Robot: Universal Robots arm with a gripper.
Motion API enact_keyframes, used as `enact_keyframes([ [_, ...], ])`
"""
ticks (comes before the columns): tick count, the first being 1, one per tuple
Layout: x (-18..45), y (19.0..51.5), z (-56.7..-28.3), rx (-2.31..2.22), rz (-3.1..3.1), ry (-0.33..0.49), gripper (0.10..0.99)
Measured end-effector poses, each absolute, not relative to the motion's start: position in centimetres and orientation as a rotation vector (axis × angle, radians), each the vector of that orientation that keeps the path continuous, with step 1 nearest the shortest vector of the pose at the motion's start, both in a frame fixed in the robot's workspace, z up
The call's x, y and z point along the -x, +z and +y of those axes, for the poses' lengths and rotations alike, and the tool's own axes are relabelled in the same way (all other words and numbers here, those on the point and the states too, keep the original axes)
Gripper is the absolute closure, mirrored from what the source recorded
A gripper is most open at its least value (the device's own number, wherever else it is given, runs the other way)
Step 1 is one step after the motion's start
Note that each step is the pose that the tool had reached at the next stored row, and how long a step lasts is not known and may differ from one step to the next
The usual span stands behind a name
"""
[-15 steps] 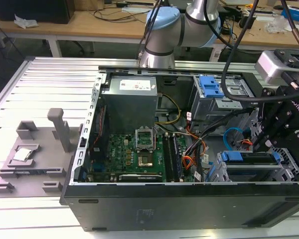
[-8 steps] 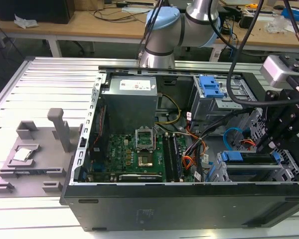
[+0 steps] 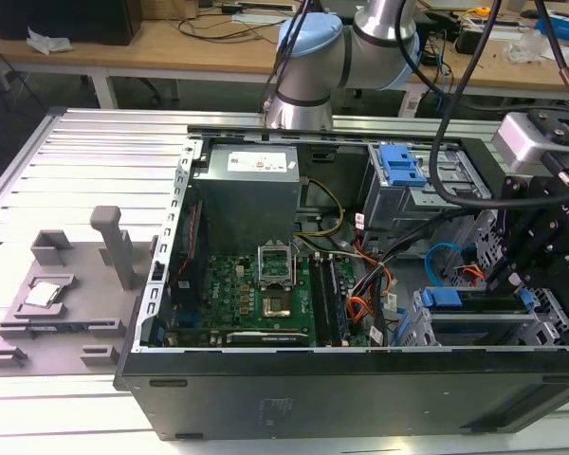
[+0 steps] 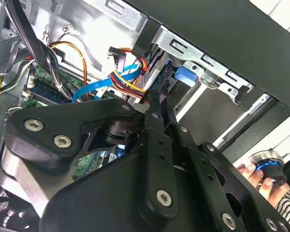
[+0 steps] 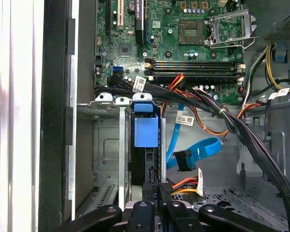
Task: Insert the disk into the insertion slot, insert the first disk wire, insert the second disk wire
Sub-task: 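Insert the first disk wire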
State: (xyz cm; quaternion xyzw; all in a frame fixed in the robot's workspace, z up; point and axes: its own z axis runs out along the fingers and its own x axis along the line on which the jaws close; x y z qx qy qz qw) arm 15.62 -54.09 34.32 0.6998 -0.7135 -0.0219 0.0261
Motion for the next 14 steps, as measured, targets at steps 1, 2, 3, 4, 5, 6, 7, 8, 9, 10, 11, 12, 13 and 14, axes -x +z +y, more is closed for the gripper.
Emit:
enact_keyframes([
  [1, -15.65, 34.25, -54.09, -2.163, -2.205, -0.068, 0.922],
  [2, -15.69, 34.18, -54.09, -2.163, -2.205, -0.068, 0.922],
  [3, -15.71, 34.15, -54.09, -2.163, -2.205, -0.068, 0.922],
  [4, -15.75, 34.1, -54.09, -2.163, -2.205, -0.069, 0.922],
  [5, -15.78, 34.07, -54.09, -2.163, -2.205, -0.069, 0.922],
  [6, -15.82, 34.02, -54.09, -2.163, -2.205, -0.069, 0.922],
  [7, -15.86, 33.97, -54.09, -2.163, -2.205, -0.069, 0.922],
  [8, -15.9, 33.91, -54.09, -2.163, -2.205, -0.069, 0.922],
  [9, -15.93, 33.87, -54.09, -2.163, -2.205, -0.069, 0.922],
  [10, -15.94, 33.85, -54.09, -2.163, -2.205, -0.069, 0.922],
  [11, -15.96, 33.8, -54.09, -2.163, -2.205, -0.069, 0.922],
  [12, -15.96, 33.75, -54.09, -2.163, -2.205, -0.069, 0.922],
  [13, -15.96, 33.69, -54.09, -2.163, -2.205, -0.069, 0.922],
  [14, -15.97, 33.64, -54.09, -2.163, -2.205, -0.068, 0.922],
])
